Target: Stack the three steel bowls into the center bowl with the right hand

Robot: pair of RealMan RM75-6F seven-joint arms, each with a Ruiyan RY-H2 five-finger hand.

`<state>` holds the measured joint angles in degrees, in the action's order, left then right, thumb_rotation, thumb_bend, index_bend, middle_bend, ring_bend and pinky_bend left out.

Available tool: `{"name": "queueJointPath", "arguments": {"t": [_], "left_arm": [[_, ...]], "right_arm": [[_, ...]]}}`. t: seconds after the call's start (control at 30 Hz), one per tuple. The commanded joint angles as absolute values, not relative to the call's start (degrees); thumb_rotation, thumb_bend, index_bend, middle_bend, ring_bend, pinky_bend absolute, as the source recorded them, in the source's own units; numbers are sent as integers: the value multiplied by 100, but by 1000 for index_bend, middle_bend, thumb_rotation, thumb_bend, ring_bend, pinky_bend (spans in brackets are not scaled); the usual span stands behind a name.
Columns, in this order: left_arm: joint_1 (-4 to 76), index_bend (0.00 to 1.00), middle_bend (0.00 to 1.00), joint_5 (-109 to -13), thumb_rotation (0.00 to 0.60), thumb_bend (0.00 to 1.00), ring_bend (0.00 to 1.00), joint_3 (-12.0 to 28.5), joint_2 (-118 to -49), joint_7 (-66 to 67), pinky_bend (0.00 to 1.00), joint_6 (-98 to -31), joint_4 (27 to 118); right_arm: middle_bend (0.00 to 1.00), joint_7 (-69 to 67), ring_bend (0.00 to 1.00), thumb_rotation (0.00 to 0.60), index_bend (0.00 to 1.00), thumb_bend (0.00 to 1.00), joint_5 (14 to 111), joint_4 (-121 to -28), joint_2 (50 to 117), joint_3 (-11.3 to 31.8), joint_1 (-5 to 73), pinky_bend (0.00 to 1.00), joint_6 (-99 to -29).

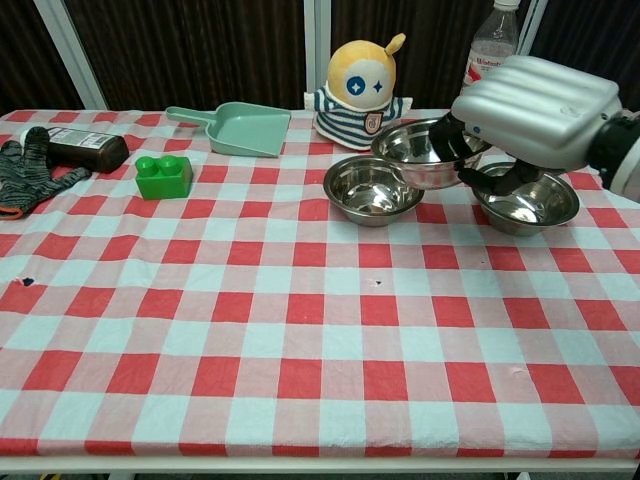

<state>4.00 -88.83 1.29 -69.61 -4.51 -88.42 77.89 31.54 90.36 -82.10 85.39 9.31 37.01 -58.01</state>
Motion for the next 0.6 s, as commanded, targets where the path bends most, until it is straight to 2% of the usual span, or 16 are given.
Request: {"name": "queueJointPath", "arguments": {"t": [0.03, 0.33, 0.57, 0.6], "left_arm": [[399, 155, 199, -8870, 600, 37, 135, 127, -6966, -483, 218, -8827, 7757], [412, 155, 199, -8838, 600, 37, 134, 120, -6934, -579, 218, -8753, 7663], [417, 155, 199, -8835, 600, 37, 134, 92, -6969, -603, 217, -8696, 7576], [419, 155, 199, -8835, 600, 37, 134, 88, -6975, -610, 218, -8688, 7560]], "right_arm": [[650, 2990, 754, 600, 735, 402, 8890, -7803, 8829, 1039, 3930, 709, -5600], [650, 2452, 754, 600, 736, 402, 8825, -6597, 9566, 1024, 4476, 709, -5251], [649, 2126, 754, 600, 736, 401, 8861, -5974, 9985, 947, 4750, 709, -5180], [640, 2090, 754, 600, 727, 378, 8846, -5919, 10018, 938, 4773, 709, -5154]]}}
